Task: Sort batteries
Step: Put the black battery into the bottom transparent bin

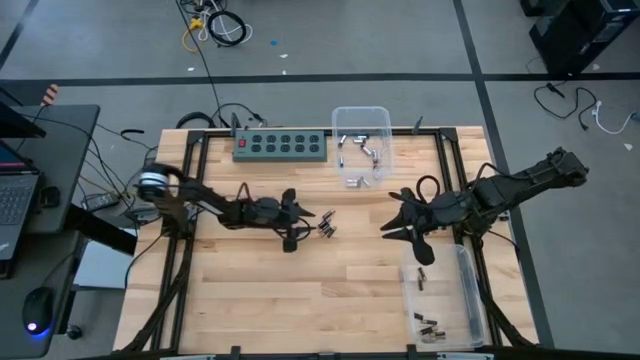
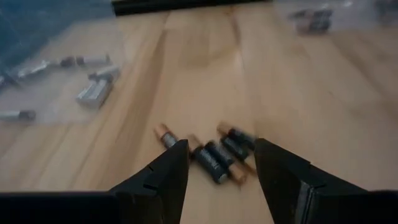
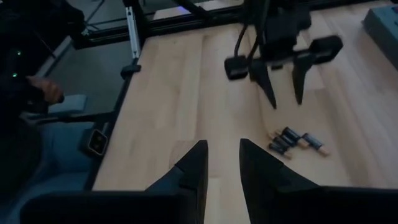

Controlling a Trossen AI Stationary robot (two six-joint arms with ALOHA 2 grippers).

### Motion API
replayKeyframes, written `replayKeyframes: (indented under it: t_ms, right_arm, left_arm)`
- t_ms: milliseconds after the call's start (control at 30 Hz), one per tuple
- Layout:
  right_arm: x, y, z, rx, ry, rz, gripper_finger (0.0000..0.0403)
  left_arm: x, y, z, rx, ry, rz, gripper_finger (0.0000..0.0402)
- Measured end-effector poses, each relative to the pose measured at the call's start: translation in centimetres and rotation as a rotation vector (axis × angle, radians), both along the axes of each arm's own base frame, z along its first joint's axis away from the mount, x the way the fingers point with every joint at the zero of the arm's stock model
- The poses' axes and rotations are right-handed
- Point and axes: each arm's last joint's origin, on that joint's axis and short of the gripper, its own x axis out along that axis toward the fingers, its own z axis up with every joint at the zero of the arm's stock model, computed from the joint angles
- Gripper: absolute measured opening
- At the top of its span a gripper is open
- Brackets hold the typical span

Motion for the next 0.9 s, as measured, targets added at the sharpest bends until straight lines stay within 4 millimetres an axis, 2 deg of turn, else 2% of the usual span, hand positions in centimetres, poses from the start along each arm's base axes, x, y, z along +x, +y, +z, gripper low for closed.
replayKeyframes:
  t_ms: [167, 333, 500, 900]
  right_arm:
    - [0.1, 0.0, 0.1, -0.033, -0.016, 0.014, 0.0076]
    - [0.1, 0.0, 0.2, -0.046, -0.03, 0.023, 0.0075]
    - [0.1, 0.0, 0.1, -0.067, -0.033, 0.035, 0.0075]
    - [0.2, 0.1, 0.1, -0.093, -0.032, 0.049, 0.0075]
  left_arm:
    - [1.3, -0.2, -1.5, -0.001, -0.065, 0.025, 0.0184]
    - [2.2, -0.2, -3.0, -0.01, -0.047, 0.037, 0.0184]
    - [2.3, 0.1, -4.2, -0.005, -0.012, 0.142, 0.0184]
    - [2.3, 0.2, -4.7, -0.017, -0.009, 0.171, 0.0183]
